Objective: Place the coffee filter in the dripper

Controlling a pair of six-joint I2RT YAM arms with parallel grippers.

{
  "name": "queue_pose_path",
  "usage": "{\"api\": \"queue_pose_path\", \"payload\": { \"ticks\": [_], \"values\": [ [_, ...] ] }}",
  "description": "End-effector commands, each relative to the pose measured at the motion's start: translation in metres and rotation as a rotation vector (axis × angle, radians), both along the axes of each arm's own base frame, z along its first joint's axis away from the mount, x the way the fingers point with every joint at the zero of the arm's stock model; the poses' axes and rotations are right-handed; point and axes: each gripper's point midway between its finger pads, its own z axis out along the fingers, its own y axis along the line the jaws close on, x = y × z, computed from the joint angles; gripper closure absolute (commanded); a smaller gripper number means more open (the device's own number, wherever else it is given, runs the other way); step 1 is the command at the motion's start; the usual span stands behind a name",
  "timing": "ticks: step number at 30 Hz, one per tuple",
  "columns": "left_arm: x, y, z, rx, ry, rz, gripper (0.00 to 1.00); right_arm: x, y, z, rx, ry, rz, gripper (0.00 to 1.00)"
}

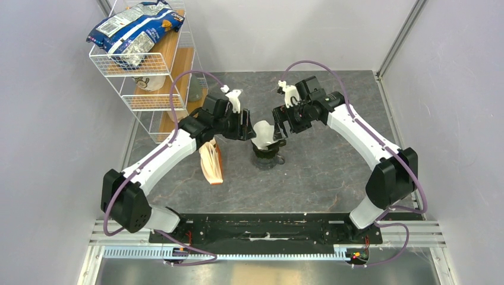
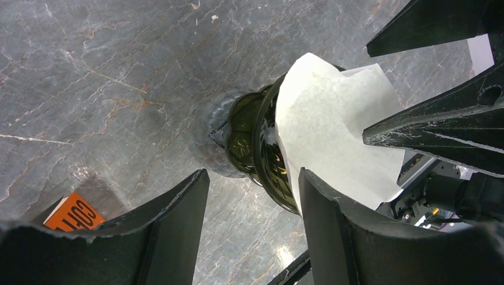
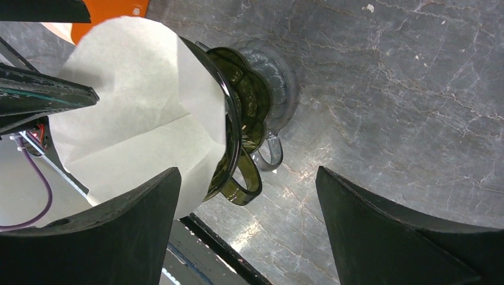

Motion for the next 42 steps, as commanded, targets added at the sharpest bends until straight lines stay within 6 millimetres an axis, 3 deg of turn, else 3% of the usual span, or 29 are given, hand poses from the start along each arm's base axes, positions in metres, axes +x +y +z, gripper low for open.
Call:
{"api": "queue_pose_path", "payload": {
  "ticks": [1,31,42],
  "values": [
    [0.002,-0.006,-0.006,-0.025,0.006,-0.006,0.35,0.002,-0.002,-0.01,-0.031,-0.018,0.017,0.08],
    [0.01,-0.003,-0.032,0.018,0.003,-0.007,0.36,0.016,-0.011,-0.035,-0.112,-0.07,0.047,0.08],
    [0.011,-0.005,-0.027,0.0,-0.005,-0.026,0.37,0.014,-0.01,-0.037,-0.109,-0.068,0.059,0.08]
  ]
}}
